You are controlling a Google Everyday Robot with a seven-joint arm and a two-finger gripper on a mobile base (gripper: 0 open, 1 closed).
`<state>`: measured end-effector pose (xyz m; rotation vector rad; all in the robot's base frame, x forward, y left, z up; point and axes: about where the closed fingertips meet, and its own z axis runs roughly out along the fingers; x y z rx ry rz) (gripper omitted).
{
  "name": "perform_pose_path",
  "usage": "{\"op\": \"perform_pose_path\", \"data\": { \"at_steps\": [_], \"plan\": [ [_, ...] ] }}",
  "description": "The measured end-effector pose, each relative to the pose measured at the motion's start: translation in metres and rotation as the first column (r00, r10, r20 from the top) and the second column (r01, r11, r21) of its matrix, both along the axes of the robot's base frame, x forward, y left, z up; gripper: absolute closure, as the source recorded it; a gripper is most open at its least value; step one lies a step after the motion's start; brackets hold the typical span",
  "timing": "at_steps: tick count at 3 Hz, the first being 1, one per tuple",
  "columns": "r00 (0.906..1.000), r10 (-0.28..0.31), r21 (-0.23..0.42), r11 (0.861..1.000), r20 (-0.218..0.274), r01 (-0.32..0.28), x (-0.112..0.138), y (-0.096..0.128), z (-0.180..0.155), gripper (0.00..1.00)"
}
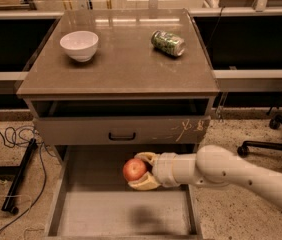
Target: Pick apple from middle drawer and place on counter
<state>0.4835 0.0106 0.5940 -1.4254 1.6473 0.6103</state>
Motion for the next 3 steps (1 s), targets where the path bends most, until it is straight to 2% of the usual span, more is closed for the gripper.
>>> {"op": "perform_pose_path", "data": {
  "at_steps": [1,2,3],
  "plan": [
    [0.9995,0.029,0.002,1.000,-0.012,-0.029,-0.008,-0.001,0.006,1.00],
    [0.9995,0.029,0.002,1.000,-0.012,-0.029,-0.008,-0.001,0.006,1.00],
    [0.9991,0.041,-0.007,0.999,0.012,-0.041,-0.005,0.000,0.021,1.00]
  ]
}}
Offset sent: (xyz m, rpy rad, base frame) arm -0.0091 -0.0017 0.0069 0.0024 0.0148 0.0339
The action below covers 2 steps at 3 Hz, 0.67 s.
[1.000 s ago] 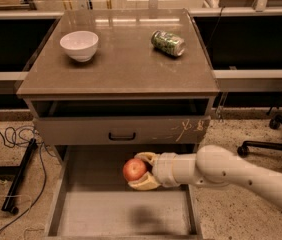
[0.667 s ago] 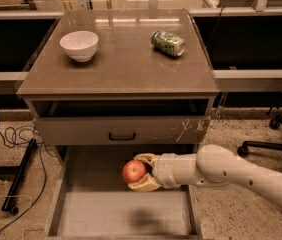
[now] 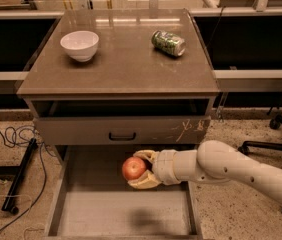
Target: Pick apple from middle drawer and place on counter
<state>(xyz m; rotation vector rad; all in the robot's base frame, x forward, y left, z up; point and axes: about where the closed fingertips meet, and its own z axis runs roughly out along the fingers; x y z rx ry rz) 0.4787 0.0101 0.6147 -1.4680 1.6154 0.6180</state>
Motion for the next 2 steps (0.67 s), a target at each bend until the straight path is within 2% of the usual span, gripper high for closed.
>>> {"op": "perform_pose_path", "data": {
  "at_steps": [1,2],
  "plan": [
    [0.9978,0.012,-0.015,1.000,0.065,-0.011,0.015,-0.006,0.056,1.00],
    [0.9932,0.040,-0.028,0.999,0.110,-0.037,0.039,-0.013,0.115,1.00]
  ]
}}
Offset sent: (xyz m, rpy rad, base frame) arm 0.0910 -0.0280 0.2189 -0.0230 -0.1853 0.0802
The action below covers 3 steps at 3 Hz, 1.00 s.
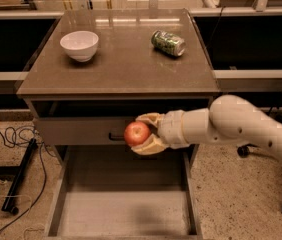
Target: Pick apple from middle drawer and place on counter
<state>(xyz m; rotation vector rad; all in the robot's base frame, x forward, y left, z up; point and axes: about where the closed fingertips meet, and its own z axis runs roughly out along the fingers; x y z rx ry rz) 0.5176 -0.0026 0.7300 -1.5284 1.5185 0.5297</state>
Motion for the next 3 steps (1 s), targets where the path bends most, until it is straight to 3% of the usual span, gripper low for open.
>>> {"op": "perform_pose_path", "data": {
  "at_steps": [1,2,3],
  "plan": [
    [0.9992,0.027,0.001,1.000,0.027,-0.027,0.032,-0.008,0.068,1.00],
    [0.9978,0.023,0.017,1.000,0.062,-0.024,0.044,-0.013,0.092,1.00],
    [0.9978,0.023,0.017,1.000,0.062,-0.024,0.044,-0.013,0.092,1.00]
  ]
}}
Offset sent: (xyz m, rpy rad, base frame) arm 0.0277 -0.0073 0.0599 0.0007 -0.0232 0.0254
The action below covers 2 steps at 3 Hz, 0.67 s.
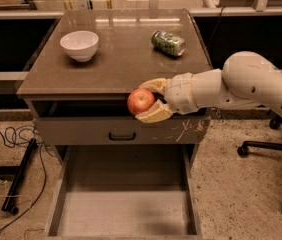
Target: Pick apple from middle drawer and place on counter
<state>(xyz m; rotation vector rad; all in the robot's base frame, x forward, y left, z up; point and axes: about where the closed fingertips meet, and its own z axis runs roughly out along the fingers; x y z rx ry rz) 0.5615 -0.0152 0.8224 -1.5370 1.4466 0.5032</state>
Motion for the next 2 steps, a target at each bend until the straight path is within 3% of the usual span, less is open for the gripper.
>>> {"op": "perform_pose_path", "data": {
  "at_steps": [1,2],
  "plan": [
    [0.9990,-0.035,0.006,0.999,0.027,0.035,0.025,-0.001,0.017,1.00],
    [0.9977,-0.028,-0.018,0.999,0.061,0.029,0.062,-0.002,0.043,1.00]
  ]
}}
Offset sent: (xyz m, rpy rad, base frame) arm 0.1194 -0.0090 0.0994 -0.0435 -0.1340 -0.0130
